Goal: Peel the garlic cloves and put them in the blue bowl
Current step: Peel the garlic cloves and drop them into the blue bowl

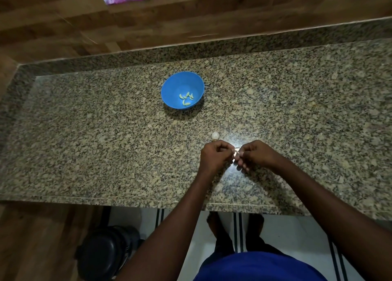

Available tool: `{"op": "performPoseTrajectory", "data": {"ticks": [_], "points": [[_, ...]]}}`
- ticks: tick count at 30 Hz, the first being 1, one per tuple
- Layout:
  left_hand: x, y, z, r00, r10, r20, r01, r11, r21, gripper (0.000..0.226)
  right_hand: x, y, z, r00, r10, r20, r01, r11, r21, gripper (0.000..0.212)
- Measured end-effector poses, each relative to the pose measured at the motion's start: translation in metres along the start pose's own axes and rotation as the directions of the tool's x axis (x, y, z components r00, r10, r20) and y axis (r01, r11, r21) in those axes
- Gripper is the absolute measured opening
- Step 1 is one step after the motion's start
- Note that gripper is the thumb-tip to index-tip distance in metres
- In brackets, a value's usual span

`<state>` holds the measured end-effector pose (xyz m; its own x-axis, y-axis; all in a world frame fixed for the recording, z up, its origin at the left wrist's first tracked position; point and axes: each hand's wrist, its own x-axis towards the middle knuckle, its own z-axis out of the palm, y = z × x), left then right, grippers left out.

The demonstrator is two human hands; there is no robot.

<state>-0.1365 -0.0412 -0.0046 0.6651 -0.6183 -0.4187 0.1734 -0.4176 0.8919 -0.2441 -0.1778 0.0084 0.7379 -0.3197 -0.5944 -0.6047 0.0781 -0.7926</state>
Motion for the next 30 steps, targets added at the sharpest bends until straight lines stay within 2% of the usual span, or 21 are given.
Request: {"op": "performPoseTrajectory", "data": {"ticks": [4, 8, 13, 16, 19, 23, 26, 28, 30], "points": [[0.001, 0.002, 0.001, 0.999, 0.019, 0.041, -0.02, 1.0, 0.019, 0.007, 0.008, 0.003, 0.002, 0.993, -0.034, -0.117, 0.02, 0.993, -0.117, 0.027], [0.004, 0.004, 0.003, 0.998, 0.027, 0.065, -0.033, 0.996, 0.085, 0.019, 0.01, 0.001, 0.003, 0.988, -0.058, -0.143, 0.023, 0.972, -0.235, 0.028], [0.002, -0.002, -0.001, 0.994, 0.106, -0.026, -0.099, 0.975, 0.201, 0.01, 0.007, 0.001, 0.003, 0.971, -0.134, -0.196, 0.039, 0.905, -0.424, 0.027], [0.001, 0.003, -0.001, 0.992, 0.112, 0.056, -0.12, 0.976, 0.181, 0.009, 0.007, 0.003, 0.003, 0.968, -0.177, -0.178, 0.073, 0.877, -0.475, 0.031], [0.003, 0.002, 0.0, 0.989, 0.129, 0.076, -0.142, 0.967, 0.212, 0.011, 0.006, 0.007, 0.002, 0.969, -0.19, -0.161, 0.098, 0.885, -0.456, 0.035], [0.001, 0.0, -0.001, 0.996, 0.076, 0.048, -0.082, 0.988, 0.128, 0.005, -0.004, 0.004, -0.001, 0.984, -0.128, -0.121, 0.09, 0.956, -0.28, 0.031], [-0.002, -0.001, 0.0, 0.996, 0.026, 0.083, -0.031, 0.998, 0.056, 0.004, -0.009, 0.003, -0.001, 0.991, -0.129, -0.043, 0.116, 0.966, -0.23, 0.03], [-0.001, -0.001, 0.001, 0.996, -0.015, 0.093, 0.014, 1.0, 0.008, 0.003, -0.008, 0.004, -0.001, 0.987, -0.157, -0.034, 0.146, 0.965, -0.218, 0.03], [0.0, 0.003, 0.001, 0.992, -0.083, 0.097, 0.088, 0.995, -0.05, 0.005, -0.006, 0.007, 0.001, 0.963, -0.258, -0.082, 0.213, 0.909, -0.358, 0.03]]}}
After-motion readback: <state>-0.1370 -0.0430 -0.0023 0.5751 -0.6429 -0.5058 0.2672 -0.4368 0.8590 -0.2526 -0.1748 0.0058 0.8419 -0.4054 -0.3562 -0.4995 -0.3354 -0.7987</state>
